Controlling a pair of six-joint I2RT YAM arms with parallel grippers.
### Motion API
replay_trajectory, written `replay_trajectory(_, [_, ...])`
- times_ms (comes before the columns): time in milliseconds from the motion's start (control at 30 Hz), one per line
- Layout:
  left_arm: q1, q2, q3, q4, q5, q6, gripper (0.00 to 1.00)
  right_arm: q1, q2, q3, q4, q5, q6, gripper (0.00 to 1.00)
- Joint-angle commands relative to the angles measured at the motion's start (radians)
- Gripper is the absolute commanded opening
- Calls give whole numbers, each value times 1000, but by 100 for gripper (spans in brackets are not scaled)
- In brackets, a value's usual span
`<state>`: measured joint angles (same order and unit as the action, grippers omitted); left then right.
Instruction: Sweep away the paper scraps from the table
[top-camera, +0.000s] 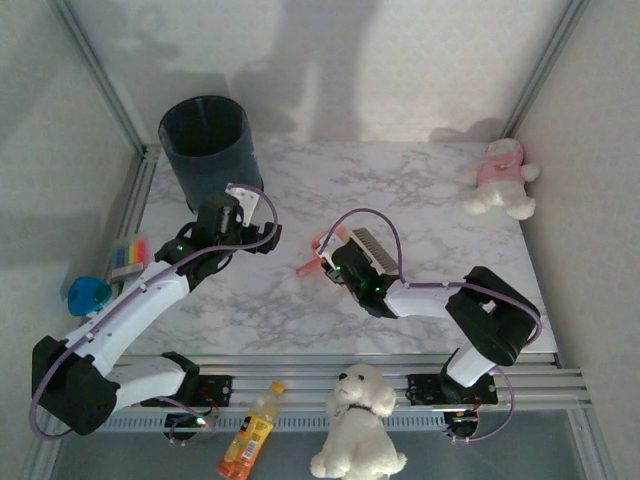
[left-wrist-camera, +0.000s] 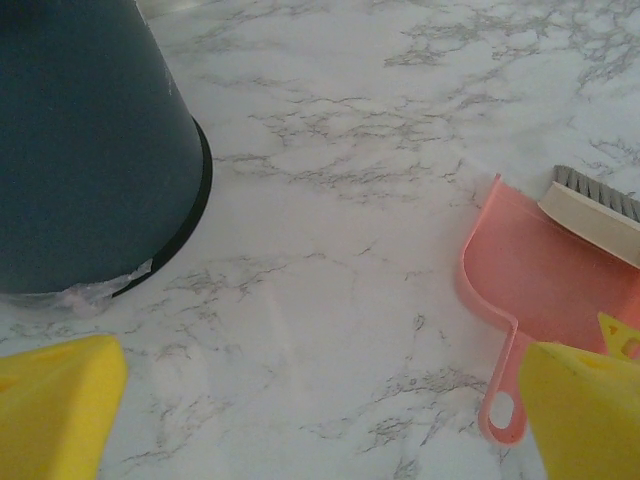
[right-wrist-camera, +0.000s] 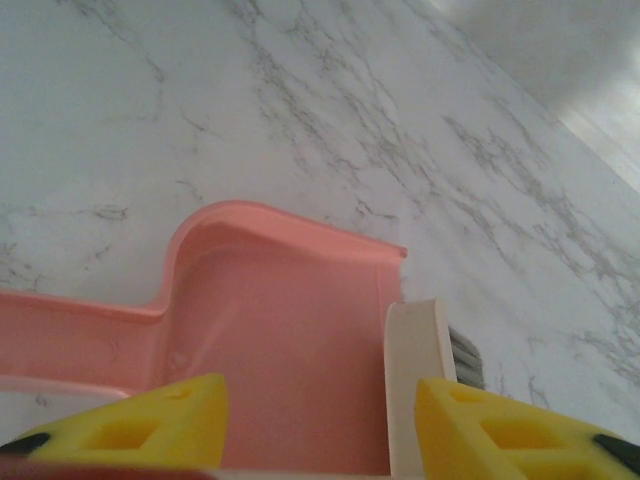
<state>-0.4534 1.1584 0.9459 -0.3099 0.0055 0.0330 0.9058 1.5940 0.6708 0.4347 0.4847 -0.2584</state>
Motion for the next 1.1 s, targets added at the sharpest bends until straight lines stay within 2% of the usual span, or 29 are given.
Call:
replay_trajectory(0, [12, -5, -15, 6, -22, 12, 100, 13, -10, -4, -29, -37, 13, 54])
replay_trajectory(800, [12, 7, -12, -8, -23, 26, 100, 12, -49, -2, -198, -198, -5, 60])
replay_trajectory(1067, [13, 4, -13, -11, -19, 30, 100, 13, -48, 16, -253, -199, -6, 65])
